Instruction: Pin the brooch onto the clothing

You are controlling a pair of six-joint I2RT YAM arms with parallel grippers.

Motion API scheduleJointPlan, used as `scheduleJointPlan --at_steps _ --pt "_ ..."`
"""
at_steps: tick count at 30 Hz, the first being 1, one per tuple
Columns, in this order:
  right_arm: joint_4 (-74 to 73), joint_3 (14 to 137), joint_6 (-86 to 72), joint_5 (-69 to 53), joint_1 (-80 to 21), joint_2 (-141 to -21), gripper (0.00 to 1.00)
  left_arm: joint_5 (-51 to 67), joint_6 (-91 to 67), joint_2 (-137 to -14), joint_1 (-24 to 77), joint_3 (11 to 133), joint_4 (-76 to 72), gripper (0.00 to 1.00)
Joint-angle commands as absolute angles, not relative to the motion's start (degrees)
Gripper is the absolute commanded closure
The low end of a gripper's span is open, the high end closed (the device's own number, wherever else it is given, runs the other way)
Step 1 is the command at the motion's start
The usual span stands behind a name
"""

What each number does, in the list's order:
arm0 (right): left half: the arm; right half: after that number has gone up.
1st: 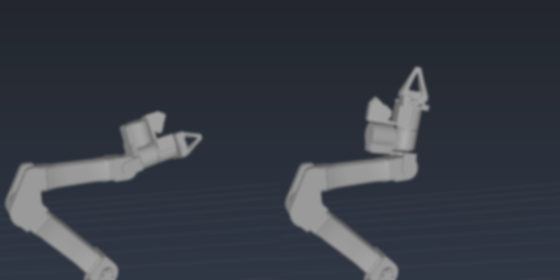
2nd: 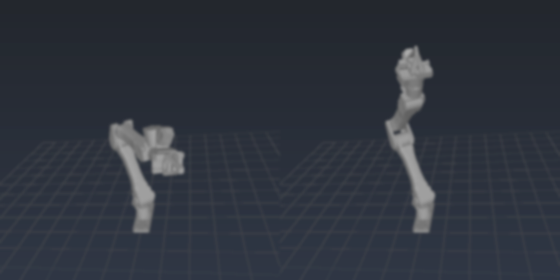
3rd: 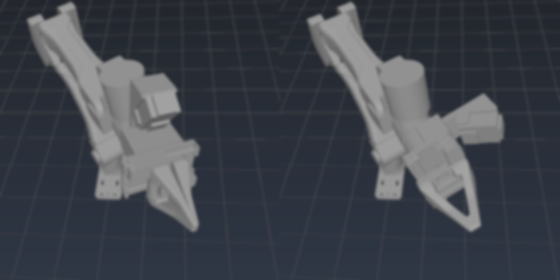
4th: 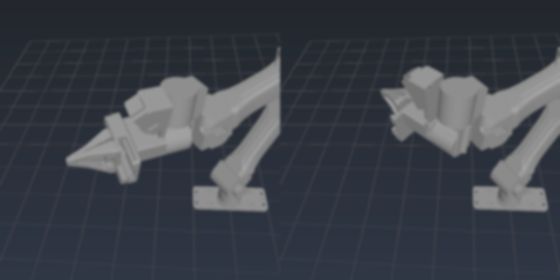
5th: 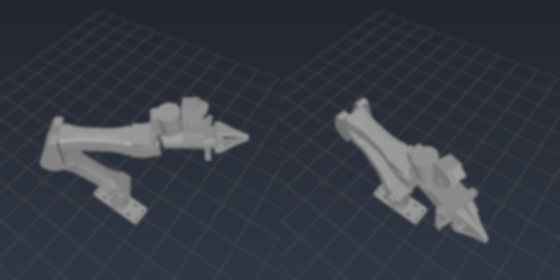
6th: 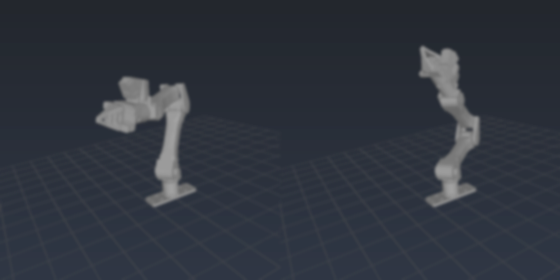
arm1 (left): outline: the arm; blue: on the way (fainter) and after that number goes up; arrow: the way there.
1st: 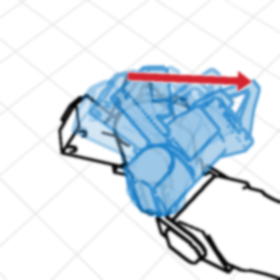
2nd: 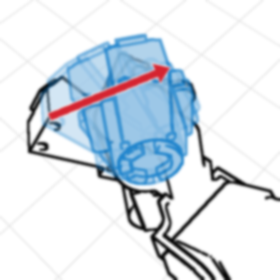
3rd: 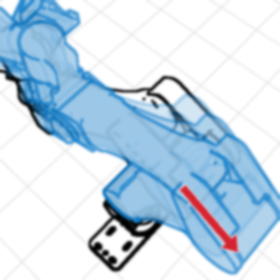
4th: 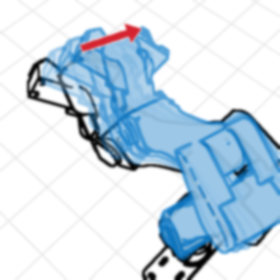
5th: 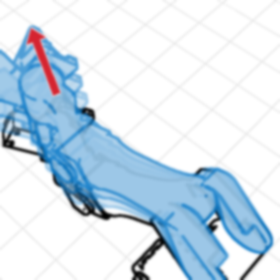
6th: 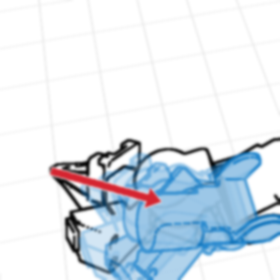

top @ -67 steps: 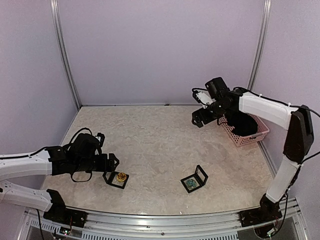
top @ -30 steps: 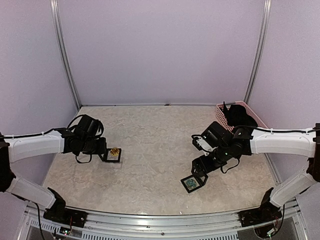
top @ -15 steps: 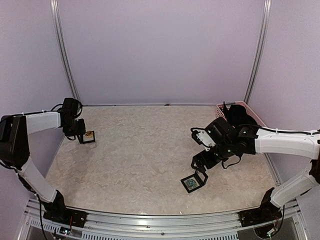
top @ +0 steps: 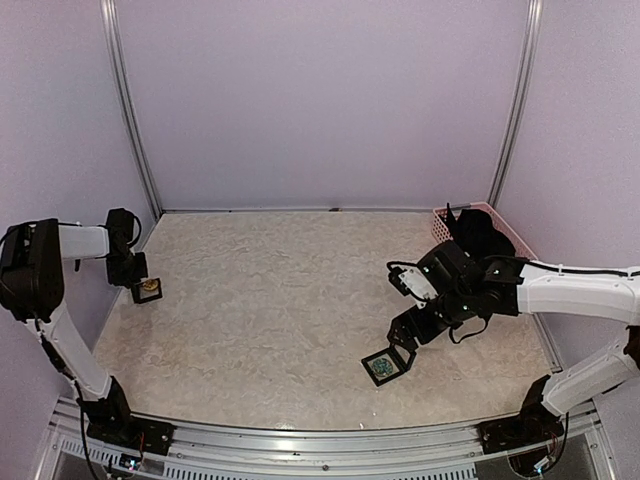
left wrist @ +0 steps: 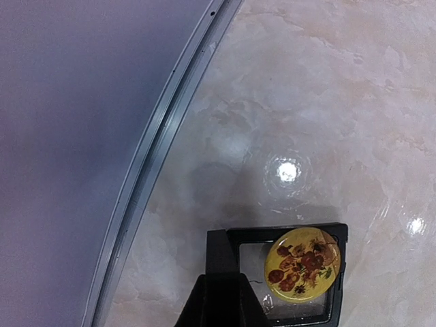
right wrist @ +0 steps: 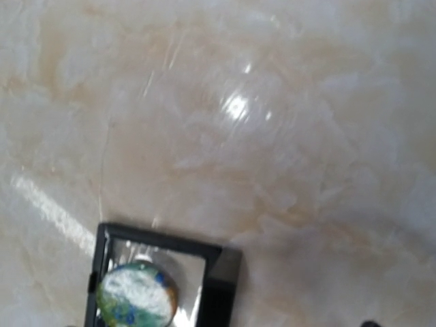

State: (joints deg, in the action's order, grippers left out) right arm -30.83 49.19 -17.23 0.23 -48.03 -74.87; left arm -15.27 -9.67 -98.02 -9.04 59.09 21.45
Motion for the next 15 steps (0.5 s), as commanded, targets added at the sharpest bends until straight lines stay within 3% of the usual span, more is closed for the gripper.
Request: scheduleJointPlan --at_steps 1,5,8,10,13,15 --pt "-29.70 46.98 -19.56 -2.26 -47.63 -74.18 0.15 -14.94 -8.17 -98.14 -9.63 59.38 21.96 0.80" --pt "-29.45 46.51 -20.77 -2.35 -47.93 -74.62 0.17 -14.20 -8.45 -96.49 -9.62 59.15 21.93 0.49" --pt "-29.01 46.41 -21.30 -2.02 -48.07 -75.00 0.20 -14.15 -8.26 -94.74 -9.60 59.54 22.70 0.36" --pt "-28.87 46.32 -21.59 -1.26 -48.01 -75.87 0.27 -14.49 -8.53 -93.37 -9.64 59.80 23.14 0.31" --pt "-28.73 46.53 -22.23 -0.45 -48.06 -77.46 0.46 -14.25 -10.19 -90.15 -9.59 60.18 23.46 0.26" --pt "-28.57 46.66 -22.34 -0.44 -48.06 -78.09 0.53 -13.28 -11.19 -87.53 -9.50 60.33 23.31 0.24"
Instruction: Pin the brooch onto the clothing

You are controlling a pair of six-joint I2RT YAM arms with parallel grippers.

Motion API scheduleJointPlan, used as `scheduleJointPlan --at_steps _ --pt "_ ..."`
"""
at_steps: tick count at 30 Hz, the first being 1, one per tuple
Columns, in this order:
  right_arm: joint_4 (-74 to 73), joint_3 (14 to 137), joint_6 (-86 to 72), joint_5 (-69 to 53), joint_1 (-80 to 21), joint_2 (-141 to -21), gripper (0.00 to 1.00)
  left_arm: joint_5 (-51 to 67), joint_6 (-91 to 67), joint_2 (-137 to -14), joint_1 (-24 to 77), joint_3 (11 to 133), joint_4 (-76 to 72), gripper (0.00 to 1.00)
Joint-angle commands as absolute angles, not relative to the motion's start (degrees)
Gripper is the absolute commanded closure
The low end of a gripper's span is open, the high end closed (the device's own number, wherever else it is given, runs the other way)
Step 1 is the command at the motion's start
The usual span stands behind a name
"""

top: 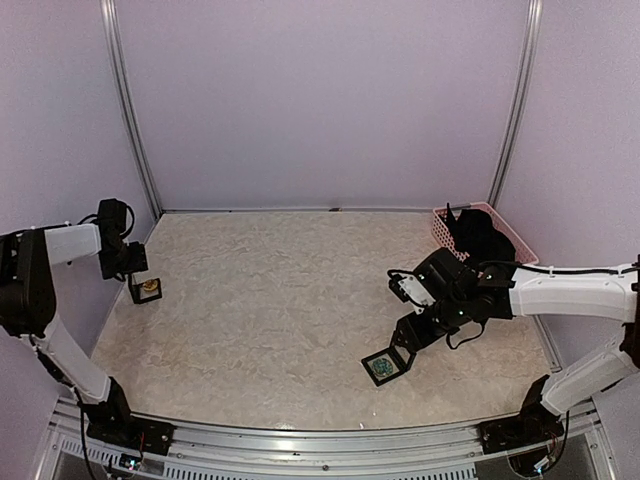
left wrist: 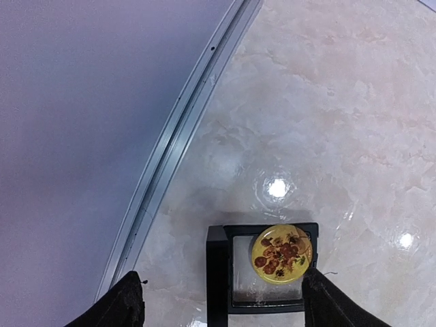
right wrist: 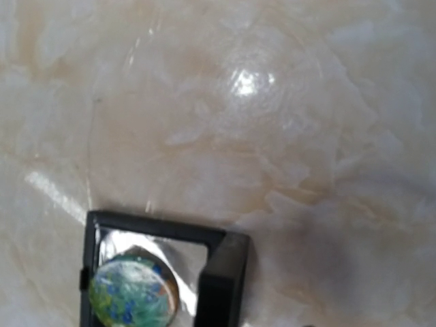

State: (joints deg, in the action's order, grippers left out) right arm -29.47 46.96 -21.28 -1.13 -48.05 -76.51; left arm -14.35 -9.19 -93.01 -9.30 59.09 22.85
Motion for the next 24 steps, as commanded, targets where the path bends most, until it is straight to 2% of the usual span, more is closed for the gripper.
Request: scheduleJointPlan --at_steps 1,8,12,21,24 --pt "-28.65 46.62 -22.63 -0.44 -48.07 -78.14 0.57 -12.62 -11.39 -86.13 -9.31 60.42 23.22 0.24" --pt "-28.04 45.78 -23.64 -0.44 -48.07 -78.17 0.74 -13.45 -11.00 -79.50 -3.46 62.14 25.21 0.23" --pt "-28.37 45.82 -23.58 1.00 -47.99 -78.90 0.91 -13.66 -10.74 -77.77 1.80 63.26 26.04 0.23" --pt "-32.34 49.14 -22.59 2.84 -48.03 -81.60 0.94 -13.30 -9.73 -76.55 6.90 64.91 27.25 0.24" --pt "-32.65 50.18 -22.17 2.10 -48.03 -81.52 0.91 -13.52 -9.25 -75.95 7.54 64.63 26.90 0.24"
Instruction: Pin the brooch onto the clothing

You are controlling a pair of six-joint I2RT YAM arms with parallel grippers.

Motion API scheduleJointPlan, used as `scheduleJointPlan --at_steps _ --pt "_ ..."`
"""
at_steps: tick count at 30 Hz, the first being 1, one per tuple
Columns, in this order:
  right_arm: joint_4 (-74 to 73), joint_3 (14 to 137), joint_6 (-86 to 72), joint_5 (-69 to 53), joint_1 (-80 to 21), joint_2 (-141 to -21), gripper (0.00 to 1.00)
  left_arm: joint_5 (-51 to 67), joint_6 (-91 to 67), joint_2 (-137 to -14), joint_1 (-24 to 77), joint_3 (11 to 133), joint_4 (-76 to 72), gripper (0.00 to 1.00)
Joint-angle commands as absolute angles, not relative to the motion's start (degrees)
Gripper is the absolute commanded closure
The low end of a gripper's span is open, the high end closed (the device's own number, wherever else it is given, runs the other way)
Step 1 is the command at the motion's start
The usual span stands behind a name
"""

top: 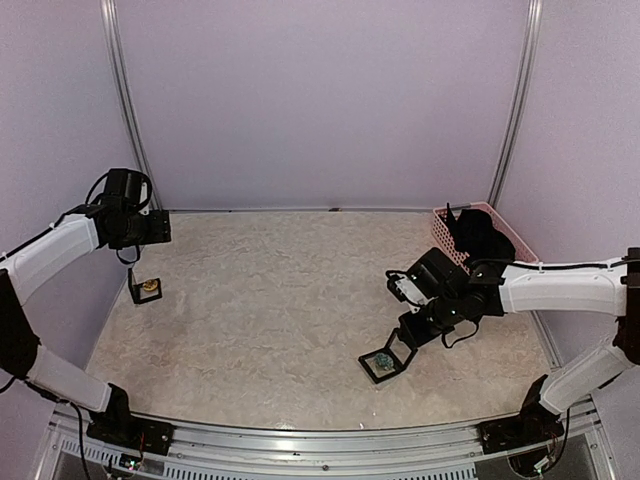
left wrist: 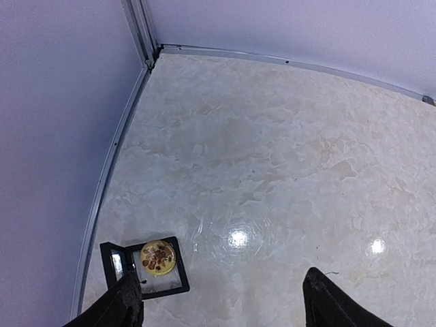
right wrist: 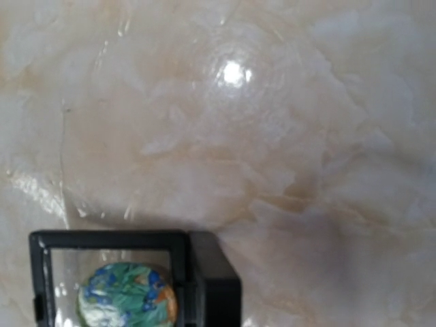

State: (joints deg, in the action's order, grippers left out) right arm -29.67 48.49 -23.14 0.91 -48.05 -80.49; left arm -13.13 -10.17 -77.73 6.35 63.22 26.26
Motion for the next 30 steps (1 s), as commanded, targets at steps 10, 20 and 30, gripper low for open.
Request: scheduleJointPlan --at_steps 10,20,30 --pt "-32.85 50.20 -23.45 1.51 -49.53 -82.97 0.76 -14.16 -7.61 -75.76 7.56 63.24 26.11 0.23" --pt "-35.44 51.38 -23.04 5.25 -49.74 -83.10 0.94 -13.54 -7.06 -75.60 7.51 63.08 26.02 0.23" --pt "-36.97 53.84 -13.68 8.74 -38.13 -82.90 0.97 -10.52 -7.05 -75.80 8.09 63.42 25.34 0.23"
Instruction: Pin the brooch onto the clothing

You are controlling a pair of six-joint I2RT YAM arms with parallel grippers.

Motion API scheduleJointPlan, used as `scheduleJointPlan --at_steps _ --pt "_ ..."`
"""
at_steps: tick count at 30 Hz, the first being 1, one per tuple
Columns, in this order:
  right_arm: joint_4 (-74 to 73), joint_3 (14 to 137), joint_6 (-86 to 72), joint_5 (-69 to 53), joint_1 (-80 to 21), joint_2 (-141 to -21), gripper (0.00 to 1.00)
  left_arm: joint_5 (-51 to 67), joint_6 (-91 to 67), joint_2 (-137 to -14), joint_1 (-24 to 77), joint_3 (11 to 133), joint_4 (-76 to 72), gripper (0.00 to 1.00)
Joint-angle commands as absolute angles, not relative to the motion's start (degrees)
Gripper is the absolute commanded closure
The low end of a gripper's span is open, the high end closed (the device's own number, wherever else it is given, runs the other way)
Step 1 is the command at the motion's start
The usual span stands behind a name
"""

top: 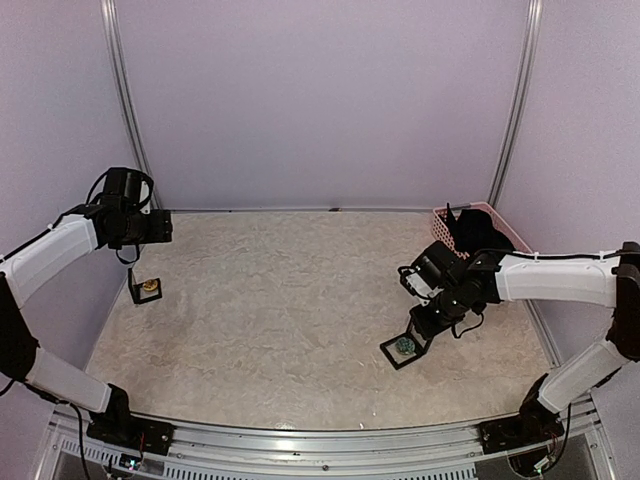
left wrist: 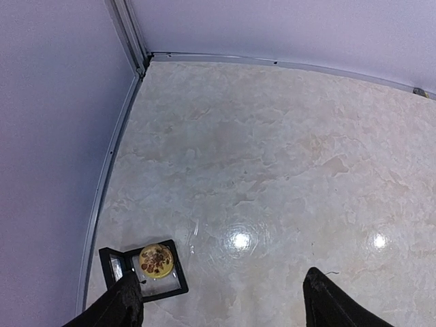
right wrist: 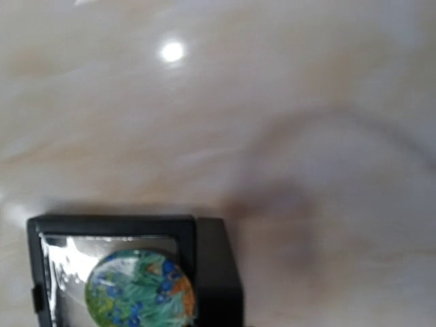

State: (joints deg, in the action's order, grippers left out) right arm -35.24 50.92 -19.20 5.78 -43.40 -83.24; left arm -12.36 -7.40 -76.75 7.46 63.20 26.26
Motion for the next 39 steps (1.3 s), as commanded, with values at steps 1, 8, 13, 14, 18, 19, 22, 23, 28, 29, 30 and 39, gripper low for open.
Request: scheduleJointPlan --at_steps 1,8,13,14,18,19,22,23,28,29,30,39 --pt "-37.00 54.26 -12.03 9.15 -36.86 -83.39 0.97 -9.95 -7.15 -75.88 8.51 63.27 24.98 0.23" --pt "-37.15 55.17 -1.13 7.00 -29.00 -83.73 0.95 -5.81 -9.84 -76.48 13.62 62.22 19.62 0.23" --pt "-39.08 55.19 2.73 3.98 -21.45 -79.42 0.95 -2.27 -8.74 -79.47 16.01 63.93 19.44 0.23" --pt "-39.07 55.30 3.47 4.96 -20.28 -78.76 0.94 -2.06 -8.38 -80.21 16.05 64.16 19.50 0.24" --pt "-41.14 56.53 7.25 2.63 -15.71 -78.86 0.95 -0.72 -7.55 -81.78 16.04 65.01 19.71 0.24" --pt "-41.62 56.68 8.27 2.05 -15.28 -78.77 0.94 -0.54 -7.60 -82.03 16.05 65.10 19.62 0.24" --pt "-43.21 57.10 11.15 1.78 -13.75 -78.88 0.94 1.42 -7.63 -82.43 16.02 65.04 19.51 0.24" --pt "-43.89 57.03 11.85 2.11 -13.14 -79.05 0.94 1.63 -7.64 -82.58 16.04 65.04 19.51 0.24" --pt "-44.34 56.26 13.15 3.64 -9.10 -77.80 0.94 2.15 -7.50 -82.49 15.94 64.77 19.03 0.23" --pt "-44.08 56.16 13.26 4.16 -8.09 -77.59 0.94 2.13 -7.47 -82.56 15.87 64.85 19.00 0.23" --pt "-43.83 56.05 13.47 4.60 -6.94 -77.46 0.93 2.17 -7.47 -82.68 15.68 64.92 18.99 0.23" --pt "-41.81 55.22 16.00 4.98 -0.81 -79.58 0.93 3.94 -7.82 -83.45 13.72 64.87 18.90 0.24"
